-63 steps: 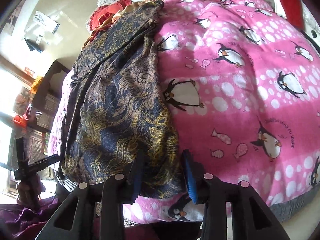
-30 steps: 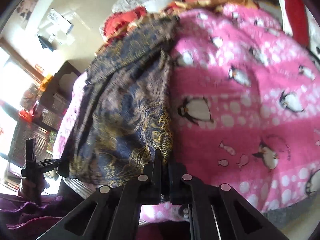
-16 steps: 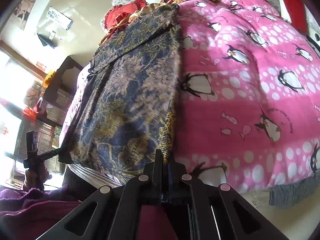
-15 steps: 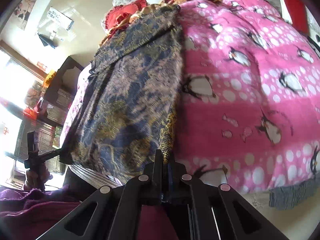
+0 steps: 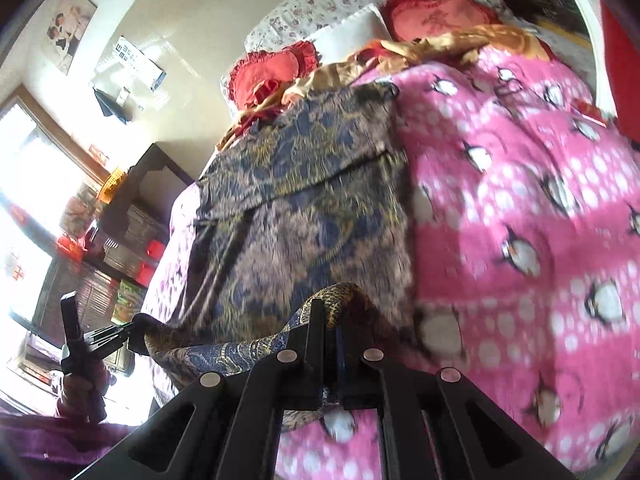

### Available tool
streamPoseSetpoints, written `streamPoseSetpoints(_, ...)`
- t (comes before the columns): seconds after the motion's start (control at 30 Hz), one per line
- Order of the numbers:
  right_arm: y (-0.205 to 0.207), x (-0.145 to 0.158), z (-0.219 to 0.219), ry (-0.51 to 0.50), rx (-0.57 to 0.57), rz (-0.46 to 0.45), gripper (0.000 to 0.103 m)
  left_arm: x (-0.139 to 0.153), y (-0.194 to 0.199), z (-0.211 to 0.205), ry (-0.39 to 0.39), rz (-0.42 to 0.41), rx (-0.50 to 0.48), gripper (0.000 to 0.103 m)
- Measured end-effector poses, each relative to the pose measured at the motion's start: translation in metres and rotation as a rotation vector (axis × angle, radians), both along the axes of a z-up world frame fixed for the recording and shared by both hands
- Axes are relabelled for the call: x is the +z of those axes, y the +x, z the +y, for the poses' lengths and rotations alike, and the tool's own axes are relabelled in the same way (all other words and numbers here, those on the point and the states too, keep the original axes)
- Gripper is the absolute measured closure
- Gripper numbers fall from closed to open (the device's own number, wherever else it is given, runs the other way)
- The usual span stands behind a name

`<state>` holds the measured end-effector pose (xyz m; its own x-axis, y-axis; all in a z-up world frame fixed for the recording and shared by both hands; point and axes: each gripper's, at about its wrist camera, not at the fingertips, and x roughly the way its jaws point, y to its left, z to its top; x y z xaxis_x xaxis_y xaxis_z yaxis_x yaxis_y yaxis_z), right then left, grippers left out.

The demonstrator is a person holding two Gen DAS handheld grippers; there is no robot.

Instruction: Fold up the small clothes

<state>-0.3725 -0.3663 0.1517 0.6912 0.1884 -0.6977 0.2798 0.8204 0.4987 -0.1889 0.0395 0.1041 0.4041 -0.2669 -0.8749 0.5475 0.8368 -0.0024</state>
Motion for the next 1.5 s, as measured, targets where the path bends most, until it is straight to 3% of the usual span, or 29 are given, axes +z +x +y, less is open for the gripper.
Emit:
streamPoseSetpoints(0.4,0.052,0.017,-0.027,-0.059,-0.036,-0.008,0.099,0.015,0.049,-0.023,-0.016,-0.065,0.036,0.100)
streamPoseSetpoints(1.07,0.157,0.029,-0.088,-0.100,-0.129,-0.045,0.099,0.045,0.167,-0.081,-0.078,-0.128,0.099,0.100)
streamPoseSetpoints(1.5,0.228,0.019,-0.130,-0.105,-0.170,-0.014,0.099,0.033,0.245,-0.123,-0.055,-0.117,0.125,0.100)
